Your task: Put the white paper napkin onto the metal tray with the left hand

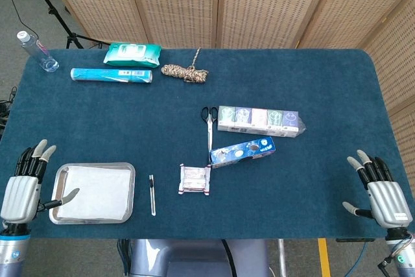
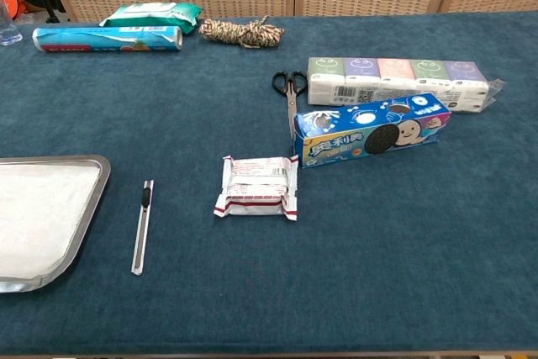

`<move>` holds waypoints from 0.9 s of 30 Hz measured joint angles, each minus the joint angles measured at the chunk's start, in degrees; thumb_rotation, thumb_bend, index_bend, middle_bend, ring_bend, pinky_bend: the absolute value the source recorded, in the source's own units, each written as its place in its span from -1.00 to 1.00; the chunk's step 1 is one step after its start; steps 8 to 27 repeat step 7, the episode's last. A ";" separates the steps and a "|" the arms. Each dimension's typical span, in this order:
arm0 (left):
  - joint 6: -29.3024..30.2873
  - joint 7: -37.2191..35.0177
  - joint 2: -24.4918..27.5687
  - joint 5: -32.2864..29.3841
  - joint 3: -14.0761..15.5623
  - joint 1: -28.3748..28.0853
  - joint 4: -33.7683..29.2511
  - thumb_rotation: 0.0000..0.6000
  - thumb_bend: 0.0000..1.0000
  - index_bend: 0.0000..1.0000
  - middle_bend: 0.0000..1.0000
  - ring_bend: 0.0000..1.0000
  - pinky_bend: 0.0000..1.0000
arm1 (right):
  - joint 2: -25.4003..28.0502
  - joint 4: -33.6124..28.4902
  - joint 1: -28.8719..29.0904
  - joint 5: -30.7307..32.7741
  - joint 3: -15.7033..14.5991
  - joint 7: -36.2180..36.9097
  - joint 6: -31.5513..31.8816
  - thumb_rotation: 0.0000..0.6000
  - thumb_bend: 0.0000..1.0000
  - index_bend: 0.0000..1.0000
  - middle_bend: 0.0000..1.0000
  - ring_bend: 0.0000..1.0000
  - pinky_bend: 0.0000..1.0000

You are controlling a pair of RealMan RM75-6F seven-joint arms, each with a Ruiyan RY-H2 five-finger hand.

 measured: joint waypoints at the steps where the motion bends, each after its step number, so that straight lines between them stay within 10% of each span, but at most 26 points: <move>1: 0.45 -0.07 -0.46 0.19 -0.18 0.19 0.60 0.00 -0.76 -0.81 -1.00 -1.00 -1.00 | -0.02 0.00 0.05 0.02 -0.04 -0.03 -0.11 1.00 -1.00 -0.78 -1.00 -1.00 -1.00; 27: 0.52 -0.37 -0.99 0.89 -0.38 0.70 1.62 0.01 -0.76 -0.81 -1.00 -1.00 -1.00 | 0.08 -0.12 0.11 -0.32 -0.38 0.05 -0.15 1.00 -1.00 -0.78 -1.00 -1.00 -1.00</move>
